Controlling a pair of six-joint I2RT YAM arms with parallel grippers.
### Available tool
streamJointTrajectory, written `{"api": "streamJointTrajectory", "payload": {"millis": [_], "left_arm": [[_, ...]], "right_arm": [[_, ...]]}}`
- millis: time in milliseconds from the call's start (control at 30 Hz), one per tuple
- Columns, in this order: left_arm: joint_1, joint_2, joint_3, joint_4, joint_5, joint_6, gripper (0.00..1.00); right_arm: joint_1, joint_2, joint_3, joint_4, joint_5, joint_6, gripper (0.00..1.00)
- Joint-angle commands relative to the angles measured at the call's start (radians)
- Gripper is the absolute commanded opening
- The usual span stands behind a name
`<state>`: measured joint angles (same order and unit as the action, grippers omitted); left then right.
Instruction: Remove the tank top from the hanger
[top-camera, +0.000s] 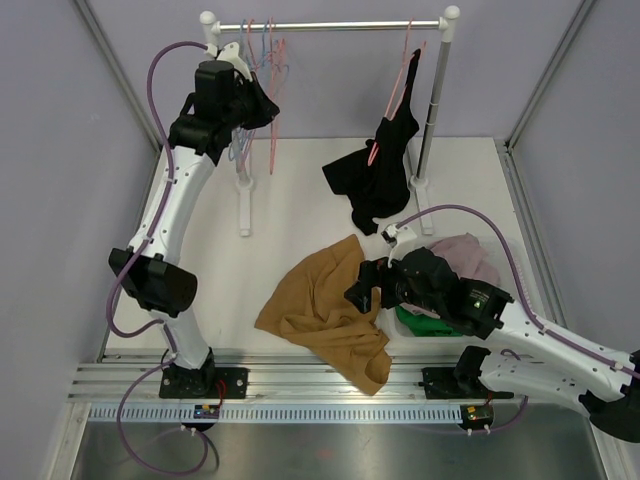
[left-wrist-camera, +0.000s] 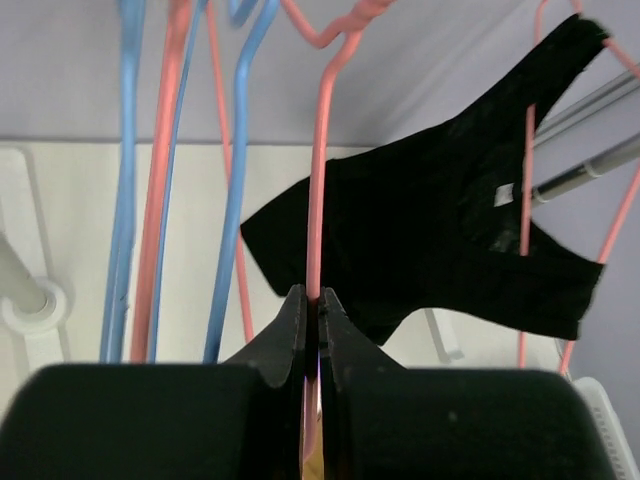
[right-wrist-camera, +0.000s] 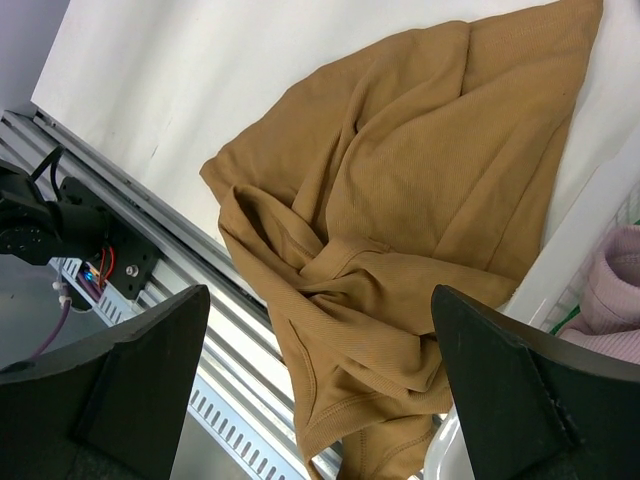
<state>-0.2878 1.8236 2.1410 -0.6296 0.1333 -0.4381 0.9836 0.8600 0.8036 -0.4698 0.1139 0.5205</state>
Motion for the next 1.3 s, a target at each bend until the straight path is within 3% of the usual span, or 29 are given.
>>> {"api": "streamJointTrajectory", "payload": {"millis": [0,200,333,567,700,800,833,1100,1267], "left_arm": [[0.013,-0.078,-0.079,0.054,0.023,-0.024,0.00],[0.018,-0.075,-0.030,0.019,0.035,-0.021,0.00],[0.018,-0.070,0.008,0.001,0.051,-0.019,0.15],[0.018,-0.115,-0.012,0.022,0.132,-0.050,0.47],[0.018,-0.214,-0.099,0.065,0.173,-0.070,0.67],[0.018,-0.280,-0.144,0.080,0.186,-0.065,0.76],[0.018,-0.334,-0.173,0.079,0.184,-0.060,0.99],[0.018,-0.683,-0.441,0.050,0.108,-0.007,0.99],[0.018,-0.998,-0.784,0.056,0.048,0.027,0.99]], "right_arm": [[0.007,0.016,0.006,0.028,-0.014,-0.007,1.00],[0.007,0.076,0.014,0.053,-0.036,-0.017,0.99],[0.007,0.112,0.019,0.066,-0.059,-0.022,0.99],[0.007,0.125,0.031,0.054,-0.042,-0.031,0.99],[0.007,0.120,0.034,0.042,-0.013,-0.037,1.00],[0.009,0.123,0.031,0.033,0.009,-0.057,1.00],[0.007,0.138,0.032,0.033,0.007,-0.072,1.00],[0.019,0.382,0.095,0.025,-0.082,-0.108,0.99],[0.062,0.542,0.141,0.029,-0.013,-0.125,0.99]]}}
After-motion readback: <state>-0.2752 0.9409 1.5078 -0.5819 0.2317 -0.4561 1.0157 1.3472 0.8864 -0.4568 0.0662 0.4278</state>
